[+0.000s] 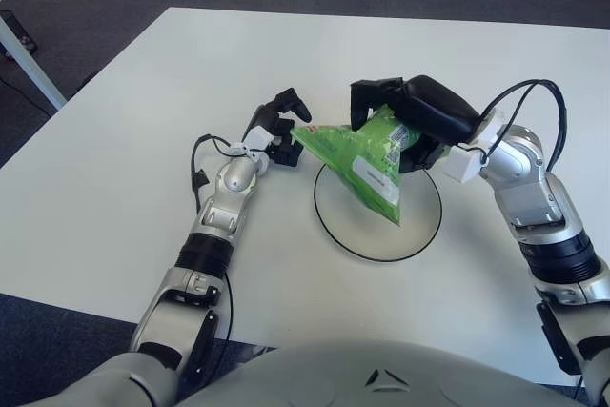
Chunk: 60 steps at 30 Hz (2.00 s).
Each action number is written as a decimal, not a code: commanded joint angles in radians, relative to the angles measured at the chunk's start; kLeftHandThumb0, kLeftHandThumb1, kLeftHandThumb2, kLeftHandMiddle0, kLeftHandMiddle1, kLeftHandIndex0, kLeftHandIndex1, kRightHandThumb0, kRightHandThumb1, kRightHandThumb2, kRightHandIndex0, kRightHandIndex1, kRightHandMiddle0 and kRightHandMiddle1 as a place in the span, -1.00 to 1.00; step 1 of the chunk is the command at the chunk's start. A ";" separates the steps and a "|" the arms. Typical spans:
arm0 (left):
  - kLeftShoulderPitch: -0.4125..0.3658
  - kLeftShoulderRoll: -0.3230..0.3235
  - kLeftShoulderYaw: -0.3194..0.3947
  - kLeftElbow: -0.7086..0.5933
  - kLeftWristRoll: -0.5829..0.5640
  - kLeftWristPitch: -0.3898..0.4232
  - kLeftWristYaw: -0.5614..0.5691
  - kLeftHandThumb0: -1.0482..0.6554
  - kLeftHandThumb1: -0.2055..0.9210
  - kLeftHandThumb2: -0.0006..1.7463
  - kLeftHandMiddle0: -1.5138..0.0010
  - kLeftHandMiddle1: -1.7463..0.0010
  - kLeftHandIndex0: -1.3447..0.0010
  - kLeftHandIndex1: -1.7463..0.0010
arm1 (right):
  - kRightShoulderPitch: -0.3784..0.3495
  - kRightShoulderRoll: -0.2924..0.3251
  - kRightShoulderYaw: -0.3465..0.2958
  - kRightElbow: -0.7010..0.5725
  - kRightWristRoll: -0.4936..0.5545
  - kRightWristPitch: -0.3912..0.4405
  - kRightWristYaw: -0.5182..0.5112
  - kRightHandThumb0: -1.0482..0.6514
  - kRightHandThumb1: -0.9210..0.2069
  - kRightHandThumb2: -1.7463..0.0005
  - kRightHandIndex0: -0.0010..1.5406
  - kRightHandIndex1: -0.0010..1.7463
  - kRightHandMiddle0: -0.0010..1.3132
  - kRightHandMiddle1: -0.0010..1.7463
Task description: Put the snack into the plate.
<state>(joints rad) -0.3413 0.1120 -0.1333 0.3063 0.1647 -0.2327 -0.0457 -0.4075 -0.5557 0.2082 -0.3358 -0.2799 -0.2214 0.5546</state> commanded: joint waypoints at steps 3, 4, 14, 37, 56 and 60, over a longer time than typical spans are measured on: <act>0.061 -0.016 -0.011 0.023 0.004 0.025 0.001 -0.35 -0.14 0.56 -0.72 -1.00 0.04 -1.00 | -0.015 -0.055 -0.001 -0.041 0.064 0.005 0.105 0.23 0.81 -1.00 0.20 0.98 0.13 0.89; 0.061 -0.015 -0.011 0.022 0.004 0.025 0.000 -0.35 -0.14 0.56 -0.72 -1.00 0.04 -1.00 | -0.015 -0.061 -0.003 -0.045 0.068 0.008 0.116 0.23 0.82 -0.98 0.20 0.99 0.21 0.79; 0.058 -0.011 -0.006 0.031 -0.005 0.029 -0.011 -0.35 -0.16 0.57 -0.71 -1.00 0.03 -1.00 | -0.016 -0.073 -0.002 -0.082 0.146 0.108 0.216 0.22 0.36 -0.67 -0.12 1.00 -0.04 0.84; 0.000 -0.006 0.024 0.187 -0.068 -0.086 -0.053 -0.35 -0.14 0.56 -0.73 -1.00 0.04 -1.00 | -0.159 -0.140 -0.012 0.199 0.280 -0.359 0.446 -0.65 -0.27 0.15 -1.00 -0.99 -1.00 -0.74; -0.010 -0.011 0.027 0.219 -0.071 -0.100 -0.049 -0.33 -0.07 0.50 -0.67 -1.00 0.09 -1.00 | -0.167 -0.209 -0.073 0.272 0.346 -0.380 0.444 -0.87 -0.57 0.47 -1.00 -1.00 -1.00 -1.00; -0.008 -0.010 0.024 0.219 -0.059 -0.110 -0.041 -0.33 -0.07 0.50 -0.68 -1.00 0.09 -1.00 | -0.155 -0.244 -0.110 0.252 0.343 -0.353 0.438 -0.88 -0.59 0.49 -1.00 -1.00 -1.00 -1.00</act>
<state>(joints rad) -0.4132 0.1107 -0.1005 0.4789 0.0861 -0.3479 -0.0989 -0.5712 -0.7618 0.1401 -0.0625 0.0513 -0.5946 1.0021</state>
